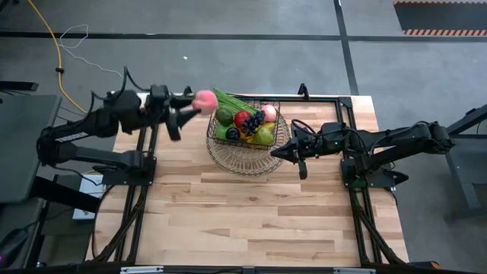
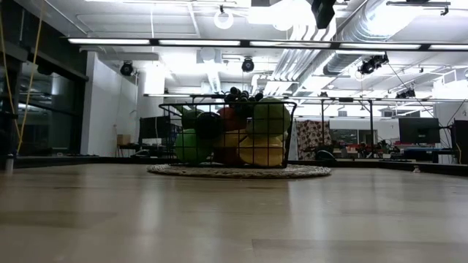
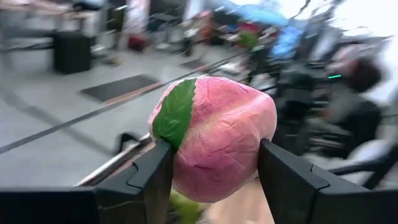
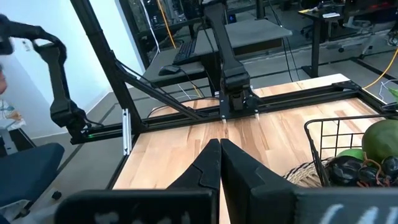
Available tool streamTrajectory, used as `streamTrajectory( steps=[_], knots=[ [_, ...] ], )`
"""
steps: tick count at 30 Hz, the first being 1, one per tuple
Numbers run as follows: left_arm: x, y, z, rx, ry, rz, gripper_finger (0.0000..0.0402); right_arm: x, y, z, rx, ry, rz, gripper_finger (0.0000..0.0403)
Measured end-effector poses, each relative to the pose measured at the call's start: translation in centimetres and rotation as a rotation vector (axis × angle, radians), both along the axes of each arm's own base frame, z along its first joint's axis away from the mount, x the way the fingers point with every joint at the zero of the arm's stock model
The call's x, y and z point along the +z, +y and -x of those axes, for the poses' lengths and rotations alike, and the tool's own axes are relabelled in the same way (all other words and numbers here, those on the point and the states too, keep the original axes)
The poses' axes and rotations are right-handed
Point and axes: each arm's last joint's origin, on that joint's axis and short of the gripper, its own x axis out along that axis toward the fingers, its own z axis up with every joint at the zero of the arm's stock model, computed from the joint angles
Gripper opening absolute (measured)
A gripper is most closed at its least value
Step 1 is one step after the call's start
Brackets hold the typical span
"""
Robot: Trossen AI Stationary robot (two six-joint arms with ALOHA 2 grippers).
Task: Build produce basket
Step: Put the peach into the black wire basket
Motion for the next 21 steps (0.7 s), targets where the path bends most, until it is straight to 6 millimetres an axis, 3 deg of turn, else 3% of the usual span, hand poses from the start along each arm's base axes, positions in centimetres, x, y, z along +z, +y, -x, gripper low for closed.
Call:
streamTrajectory(
  steps=[3,12,21],
  knots=[
    [-1.8,-1.4,-0.8,-0.092,-0.087,-0.024,0.0195,0.0,0.0,0.0,-0.001,0.001,-0.01,0.0],
    [-9.8,-4.1,-2.2,-0.26,-0.252,-0.021,0.0195,0.0,0.0,0.0,-0.004,0.004,-0.036,0.0],
    [-12.0,-5.1,-2.4,-0.377,-0.145,-0.121,0.0195,0.0,0.0,0.0,-0.002,0.002,-0.022,0.0]
  ],
)
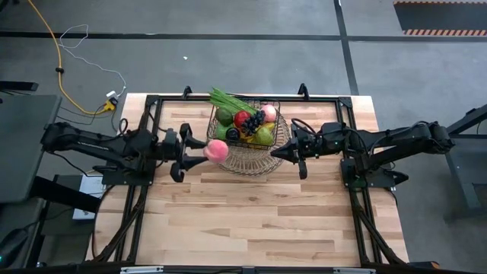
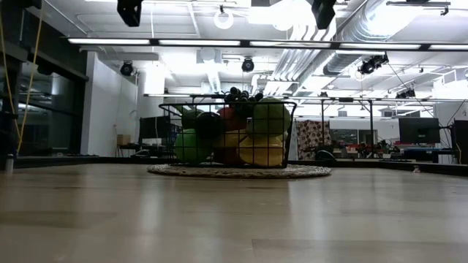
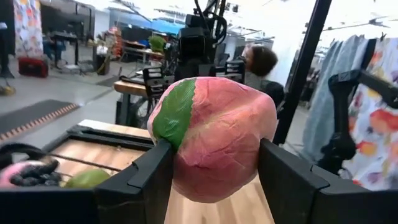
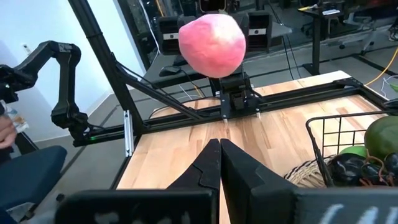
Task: Build produce basket
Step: Put the peach into the black wire basket
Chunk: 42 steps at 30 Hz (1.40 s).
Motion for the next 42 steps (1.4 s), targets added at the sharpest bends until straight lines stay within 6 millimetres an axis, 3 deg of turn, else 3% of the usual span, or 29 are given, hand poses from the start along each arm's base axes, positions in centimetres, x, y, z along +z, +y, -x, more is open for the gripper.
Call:
streamTrajectory(
  steps=[6,16,22,26,30,35,42],
  knots=[
    [0.0,0.0,0.0,0.015,0.006,-0.079,0.0195,0.0,0.0,0.0,0.001,-0.002,0.008,0.0],
    [0.0,0.0,0.0,0.017,0.003,-0.042,0.0195,0.0,0.0,0.0,0.001,-0.002,0.01,0.0],
    [0.6,1.0,-0.3,0.199,0.017,0.032,0.0195,0.0,0.0,0.0,0.001,-0.003,0.01,0.0],
    [2.6,3.0,-1.0,0.314,0.155,0.01,0.0195,0.0,0.0,0.0,0.001,-0.004,0.008,0.0],
    [3.4,5.8,-2.5,0.383,0.442,0.029,0.0195,0.0,0.0,0.0,0.001,-0.004,0.006,0.0],
    [2.1,8.8,-4.4,0.393,0.744,0.003,0.0195,0.0,0.0,0.0,0.001,-0.004,0.006,0.0],
    [-0.7,11.1,-6.2,0.404,0.903,-0.035,0.0204,0.0,0.0,0.0,0.001,-0.004,0.006,0.0]
  ],
)
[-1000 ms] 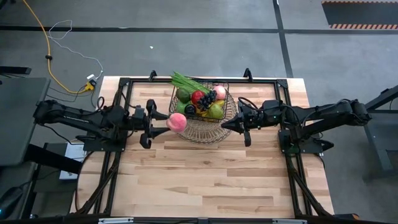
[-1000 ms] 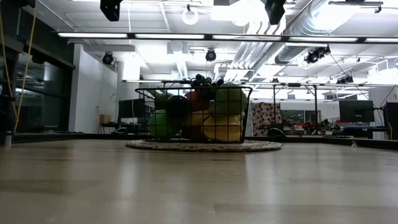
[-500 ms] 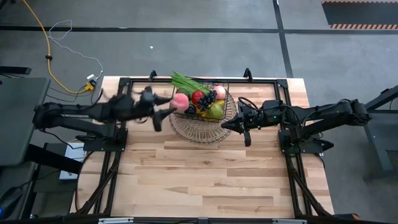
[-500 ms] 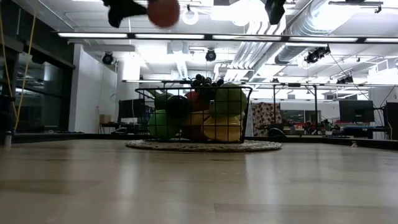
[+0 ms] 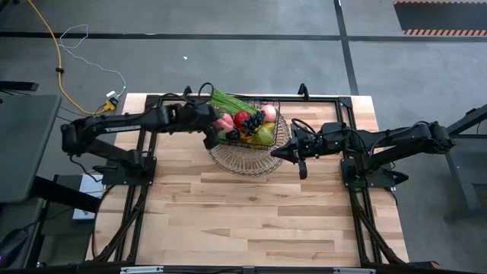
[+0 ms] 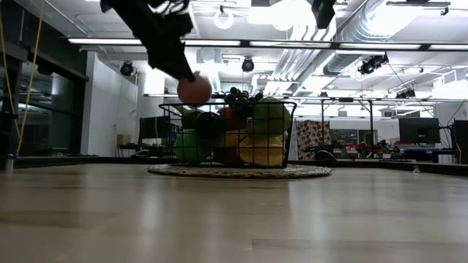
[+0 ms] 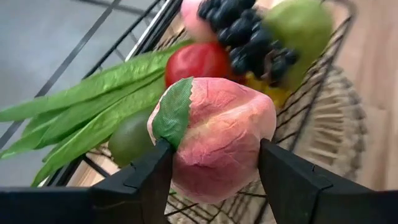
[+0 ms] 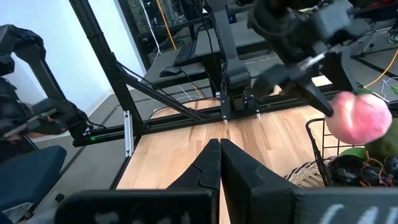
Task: Build produce basket
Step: Put the peach into the black wire basket, then return to Home Position
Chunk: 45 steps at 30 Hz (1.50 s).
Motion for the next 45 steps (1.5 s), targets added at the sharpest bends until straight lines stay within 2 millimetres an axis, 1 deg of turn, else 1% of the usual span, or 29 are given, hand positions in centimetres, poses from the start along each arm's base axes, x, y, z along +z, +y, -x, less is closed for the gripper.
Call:
streamTrajectory(
  steps=[6,10,15,17,19,23,25,28,31,34,37,40,43,45],
  knots=[
    [-1.1,1.0,-0.3,0.054,0.029,0.04,0.0228,0.0,0.0,0.0,0.0,0.0,0.0,0.0],
    [-1.2,0.9,-0.2,0.074,0.031,0.069,0.0248,0.0,0.0,0.0,0.0,0.0,0.0,0.0],
    [-0.8,0.6,0.4,0.081,0.018,0.106,0.028,0.0,0.0,0.0,0.0,0.002,0.0,0.0],
    [-0.4,0.4,0.6,0.074,0.023,0.127,0.0292,0.0,0.0,0.0,0.0,0.002,0.0,0.0],
    [0.4,0.2,1.0,0.067,0.033,0.139,0.0301,0.0,0.0,0.0,0.0,0.002,0.0,0.0],
    [3.1,-0.1,1.6,0.056,0.012,0.131,0.0307,0.0,0.0,0.0,0.0,0.003,0.0,0.0],
    [4.7,-0.5,2.0,0.042,-0.063,0.143,0.0307,0.0,0.0,0.0,0.0,0.003,0.0,0.0],
    [7.0,-1.5,2.8,0.011,-0.245,0.152,0.0307,0.0,0.0,0.0,0.0,0.002,0.002,0.0],
    [9.2,-3.1,3.6,-0.061,-0.429,0.098,0.0302,0.0,0.0,0.0,0.001,0.001,0.01,0.0],
    [10.5,-5.1,4.4,-0.172,-0.619,0.036,0.029,0.0,0.0,0.0,0.002,0.0,0.011,0.0],
    [10.7,-7.1,5.2,-0.304,-0.788,0.018,0.0276,0.0,0.0,0.0,0.002,0.0,0.01,0.0],
    [9.9,-8.7,6.1,-0.388,-0.904,0.017,0.0263,0.0,0.0,0.0,0.002,-0.002,0.009,0.0],
    [8.9,-9.8,6.9,-0.414,-0.975,0.01,0.0252,0.0,0.0,0.0,0.001,-0.002,0.008,0.0],
    [8.2,-10.1,7.3,-0.399,-0.976,-0.029,0.0246,0.0,0.0,0.0,0.001,-0.003,0.007,0.0]
  ],
)
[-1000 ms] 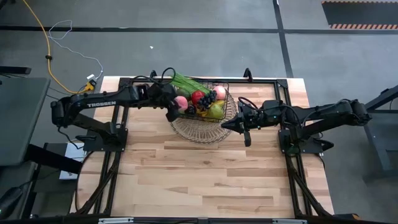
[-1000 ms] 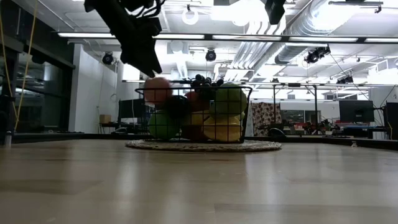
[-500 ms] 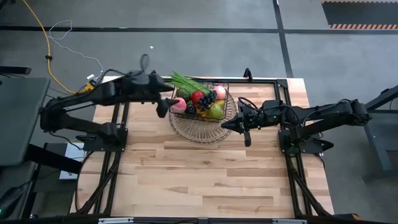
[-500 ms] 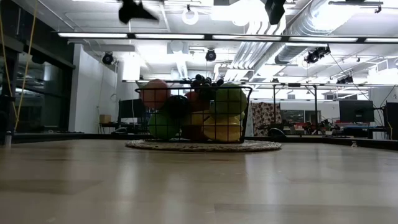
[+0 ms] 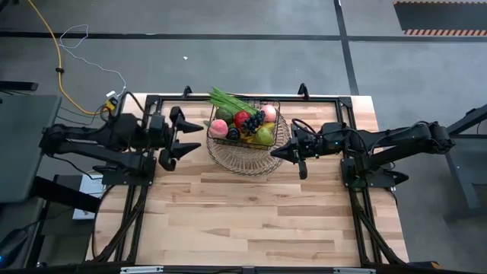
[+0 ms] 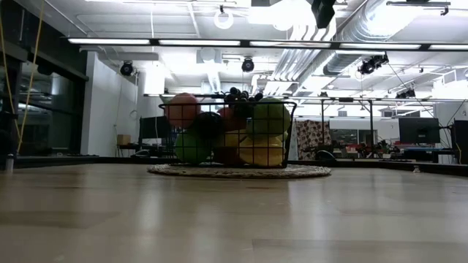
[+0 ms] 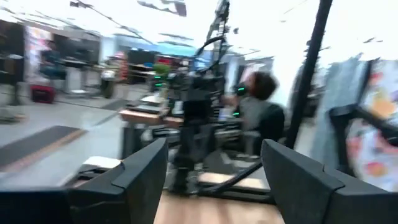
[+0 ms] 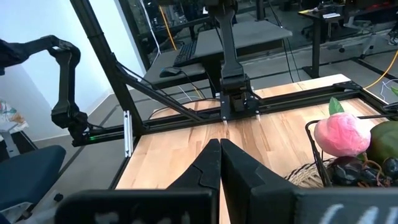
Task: Build produce basket
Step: Return to Home Position
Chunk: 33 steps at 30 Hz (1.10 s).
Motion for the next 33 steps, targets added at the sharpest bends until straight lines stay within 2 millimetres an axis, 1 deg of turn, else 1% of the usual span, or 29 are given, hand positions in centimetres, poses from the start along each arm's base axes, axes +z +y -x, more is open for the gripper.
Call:
streamTrajectory(
  steps=[3,15,18,19,21,23,26,27,31,33],
  knots=[
    [-0.4,-0.1,0.4,0.042,0.025,-0.023,0.0242,0.0,0.0,0.0,0.0,0.0,0.0,0.0],
    [-0.4,-0.2,0.4,0.039,0.033,-0.035,0.0241,0.0,0.0,0.0,0.0,-0.001,0.003,0.0],
    [-0.4,-0.2,0.4,0.021,0.036,-0.049,0.023,0.0,0.0,0.0,0.0,-0.001,0.003,0.0],
    [-0.5,-0.3,0.4,0.005,0.045,-0.064,0.0218,0.0,0.0,0.0,0.0,-0.001,0.002,0.0],
    [-0.9,-0.4,0.4,-0.015,0.081,-0.079,0.0181,0.0,0.0,0.0,-0.001,0.0,-0.007,0.0],
    [-1.8,-0.4,0.5,-0.035,0.101,-0.096,0.0127,0.0,0.0,0.0,-0.001,0.0,-0.008,0.0],
    [-4.0,-0.5,1.1,-0.063,0.115,-0.098,0.0034,0.0,0.0,0.0,-0.002,0.002,-0.018,0.0],
    [-4.8,-0.6,1.4,-0.073,0.108,-0.084,0.0017,0.0,0.0,0.0,-0.004,0.003,-0.029,0.0],
    [-7.8,-0.6,3.1,-0.063,0.076,-0.026,0.0017,0.0,0.0,0.0,-0.006,0.005,-0.045,0.0],
    [-9.2,-0.6,4.1,-0.056,0.057,-0.022,0.0006,0.0,0.0,0.0,-0.006,0.005,-0.045,0.0]
  ],
)
